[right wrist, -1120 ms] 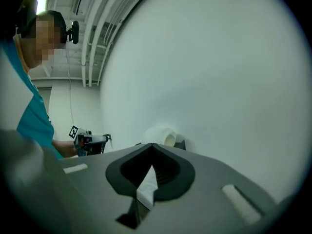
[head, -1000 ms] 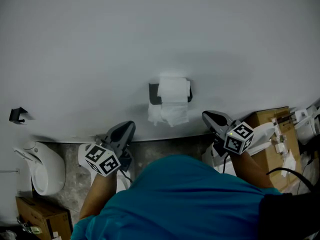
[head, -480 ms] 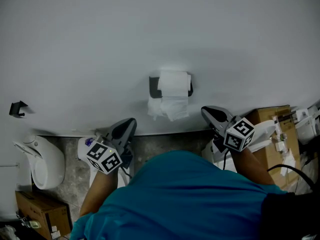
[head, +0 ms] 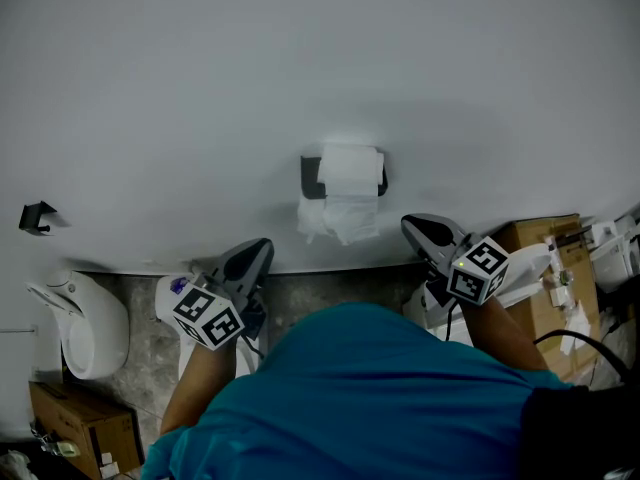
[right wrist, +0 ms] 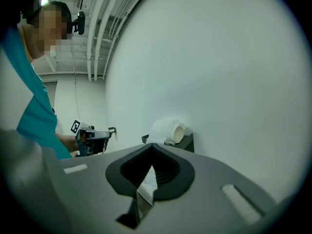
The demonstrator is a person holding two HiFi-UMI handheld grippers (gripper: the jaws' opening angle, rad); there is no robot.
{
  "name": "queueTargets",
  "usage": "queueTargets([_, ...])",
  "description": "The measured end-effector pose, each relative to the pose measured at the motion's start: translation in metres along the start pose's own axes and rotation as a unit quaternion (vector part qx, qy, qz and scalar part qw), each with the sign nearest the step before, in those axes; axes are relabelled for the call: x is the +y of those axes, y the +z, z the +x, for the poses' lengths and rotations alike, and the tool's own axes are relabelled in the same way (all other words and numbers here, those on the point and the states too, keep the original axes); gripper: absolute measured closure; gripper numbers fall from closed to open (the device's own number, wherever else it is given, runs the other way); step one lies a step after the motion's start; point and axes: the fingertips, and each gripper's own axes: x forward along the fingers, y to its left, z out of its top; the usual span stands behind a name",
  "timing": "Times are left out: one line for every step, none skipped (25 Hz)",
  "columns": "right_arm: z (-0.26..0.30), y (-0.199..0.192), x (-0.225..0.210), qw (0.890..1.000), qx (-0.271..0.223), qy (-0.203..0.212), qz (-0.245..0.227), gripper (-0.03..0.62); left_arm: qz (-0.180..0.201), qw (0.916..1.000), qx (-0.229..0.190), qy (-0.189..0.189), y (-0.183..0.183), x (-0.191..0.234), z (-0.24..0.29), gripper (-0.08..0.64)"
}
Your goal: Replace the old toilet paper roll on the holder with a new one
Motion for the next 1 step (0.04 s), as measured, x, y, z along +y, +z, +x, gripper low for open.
queueTargets([0.0,-0.0005,0.0,1.0,0.0,0.0,0.001,0.591,-0.001,1.0,-0.001,-0.001,-0.0005,0.0004,-0.0002,0.551])
